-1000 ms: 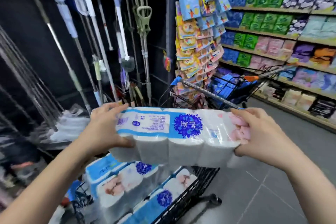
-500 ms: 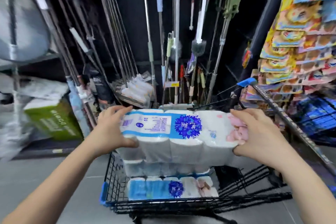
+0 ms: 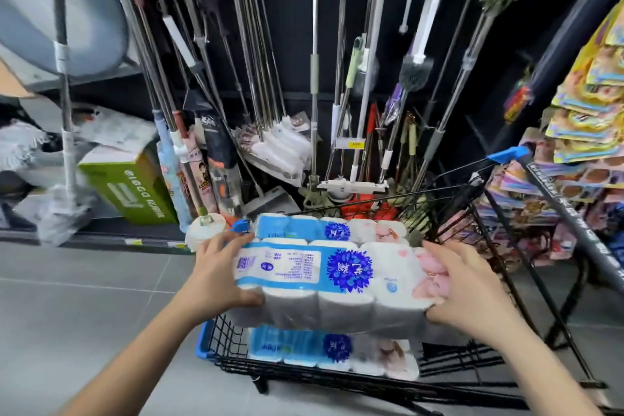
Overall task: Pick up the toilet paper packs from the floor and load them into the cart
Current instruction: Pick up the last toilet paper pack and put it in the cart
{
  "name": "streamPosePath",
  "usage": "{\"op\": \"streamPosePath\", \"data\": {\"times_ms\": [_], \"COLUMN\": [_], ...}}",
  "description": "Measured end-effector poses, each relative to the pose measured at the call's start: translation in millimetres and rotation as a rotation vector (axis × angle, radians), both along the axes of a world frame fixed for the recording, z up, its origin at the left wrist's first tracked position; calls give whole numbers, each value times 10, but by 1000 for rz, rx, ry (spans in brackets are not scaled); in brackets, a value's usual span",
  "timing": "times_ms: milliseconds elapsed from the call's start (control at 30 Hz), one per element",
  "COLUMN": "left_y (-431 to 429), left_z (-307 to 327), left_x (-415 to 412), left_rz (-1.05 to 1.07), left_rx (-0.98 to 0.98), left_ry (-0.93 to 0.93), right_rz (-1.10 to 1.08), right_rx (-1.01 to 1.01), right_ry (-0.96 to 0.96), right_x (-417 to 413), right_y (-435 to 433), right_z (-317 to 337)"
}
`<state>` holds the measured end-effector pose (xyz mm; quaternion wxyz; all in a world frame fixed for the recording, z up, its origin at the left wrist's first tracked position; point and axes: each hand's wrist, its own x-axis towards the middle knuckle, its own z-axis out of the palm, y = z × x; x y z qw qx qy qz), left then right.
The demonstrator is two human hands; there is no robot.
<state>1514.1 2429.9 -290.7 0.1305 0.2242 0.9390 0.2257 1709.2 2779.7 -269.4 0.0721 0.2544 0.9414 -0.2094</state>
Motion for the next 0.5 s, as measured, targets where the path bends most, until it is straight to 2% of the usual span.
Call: {"op": "streamPosePath", "data": {"times_ms": [233,500], "left_y": [112,195], "left_z": [-430,-628], "left_x": [-21,84], "left_rz": [-2,-13], "left_rx": [-44,-82], "left_ry": [-48,64], "right_rz": [-39,-28], "right_rx": [-65,-148], "right_ry": [-45,-71], "right_x": [27,69], "right_y": [119,256], "right_z": [-591,-952]}}
